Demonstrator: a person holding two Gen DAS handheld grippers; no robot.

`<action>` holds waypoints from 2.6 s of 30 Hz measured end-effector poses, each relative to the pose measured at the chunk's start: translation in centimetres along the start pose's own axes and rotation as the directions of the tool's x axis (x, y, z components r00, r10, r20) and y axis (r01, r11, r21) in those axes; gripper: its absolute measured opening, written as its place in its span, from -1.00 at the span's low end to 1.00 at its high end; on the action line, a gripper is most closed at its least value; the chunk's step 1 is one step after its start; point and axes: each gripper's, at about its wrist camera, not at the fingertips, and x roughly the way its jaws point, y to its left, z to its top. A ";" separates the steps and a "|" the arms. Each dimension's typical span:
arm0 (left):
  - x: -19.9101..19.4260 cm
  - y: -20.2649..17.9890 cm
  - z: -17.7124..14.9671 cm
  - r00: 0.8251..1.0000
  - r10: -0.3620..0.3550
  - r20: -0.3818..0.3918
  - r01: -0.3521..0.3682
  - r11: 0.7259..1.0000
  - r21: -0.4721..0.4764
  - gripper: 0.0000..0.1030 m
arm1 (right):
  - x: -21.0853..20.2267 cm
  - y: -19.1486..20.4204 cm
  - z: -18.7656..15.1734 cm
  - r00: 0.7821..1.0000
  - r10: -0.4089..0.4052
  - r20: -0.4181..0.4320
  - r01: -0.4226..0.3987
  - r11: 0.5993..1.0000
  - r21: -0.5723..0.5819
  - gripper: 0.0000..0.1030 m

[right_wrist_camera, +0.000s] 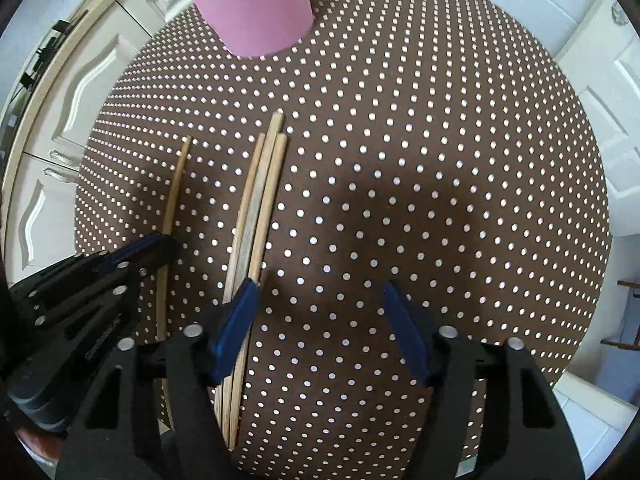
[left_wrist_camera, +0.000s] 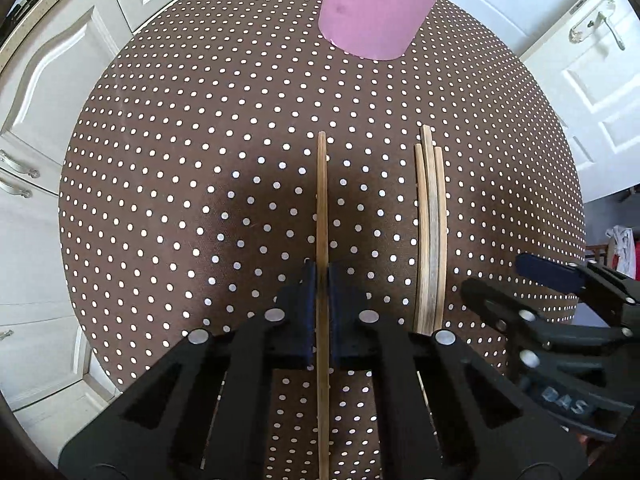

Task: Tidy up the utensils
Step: 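Close the left gripper on one chopstick while the right gripper hovers over the pile, then grasp one chopstick with the right gripper while the left gripper holds its chopstick, then lift both held chopsticks upright and carry them over the pink cup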

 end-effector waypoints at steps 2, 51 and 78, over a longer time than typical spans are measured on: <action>0.0 0.2 -0.1 1.000 -0.010 0.005 0.010 1.000 -0.005 -0.87 | 0.3 0.1 0.2 1.000 0.003 -0.003 -0.003 1.000 0.008 0.14; -2.9 0.5 -4.2 0.999 0.013 0.036 -0.012 1.000 -0.027 -0.88 | -0.6 2.3 1.3 0.993 0.034 0.112 -0.016 0.987 -0.158 -0.90; -13.2 -1.6 -0.2 0.942 0.027 0.334 -0.005 0.998 -0.066 -0.88 | -13.1 -0.5 3.8 0.832 0.112 0.544 -0.092 0.994 -0.064 -0.90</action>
